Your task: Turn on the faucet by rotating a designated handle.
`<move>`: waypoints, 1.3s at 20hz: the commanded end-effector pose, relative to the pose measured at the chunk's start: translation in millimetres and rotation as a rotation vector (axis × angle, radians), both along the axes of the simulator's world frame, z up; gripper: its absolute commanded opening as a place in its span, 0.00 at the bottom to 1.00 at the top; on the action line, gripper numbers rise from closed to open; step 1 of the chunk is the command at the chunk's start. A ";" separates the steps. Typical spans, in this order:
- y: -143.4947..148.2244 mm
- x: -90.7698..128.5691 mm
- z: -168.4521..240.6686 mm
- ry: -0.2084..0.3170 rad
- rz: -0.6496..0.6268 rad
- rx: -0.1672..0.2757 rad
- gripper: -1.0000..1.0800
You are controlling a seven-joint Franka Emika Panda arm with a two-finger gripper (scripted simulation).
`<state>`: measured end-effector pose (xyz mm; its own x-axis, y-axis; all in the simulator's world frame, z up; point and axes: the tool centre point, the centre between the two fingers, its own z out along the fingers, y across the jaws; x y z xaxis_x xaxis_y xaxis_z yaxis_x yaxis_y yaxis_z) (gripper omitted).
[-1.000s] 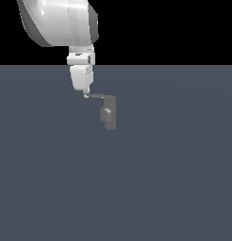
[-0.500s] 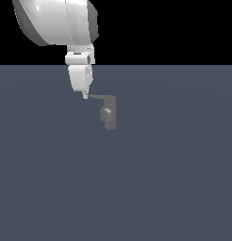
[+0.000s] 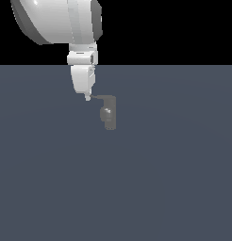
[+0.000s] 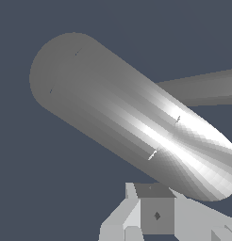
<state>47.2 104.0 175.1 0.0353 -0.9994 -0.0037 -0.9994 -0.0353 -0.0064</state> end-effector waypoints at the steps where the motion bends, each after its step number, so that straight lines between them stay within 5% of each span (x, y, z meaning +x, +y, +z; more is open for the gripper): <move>1: -12.8 -7.4 -1.4 0.005 -0.011 -0.004 0.00; 10: -16.7 -23.8 -0.3 0.002 0.000 -0.001 0.00; 24: -106.1 -39.9 -1.4 0.006 -0.010 -0.004 0.00; 25: -106.1 -39.9 -1.4 0.006 -0.010 -0.004 0.00; 26: -71.7 -39.1 -0.3 0.005 0.036 0.005 0.00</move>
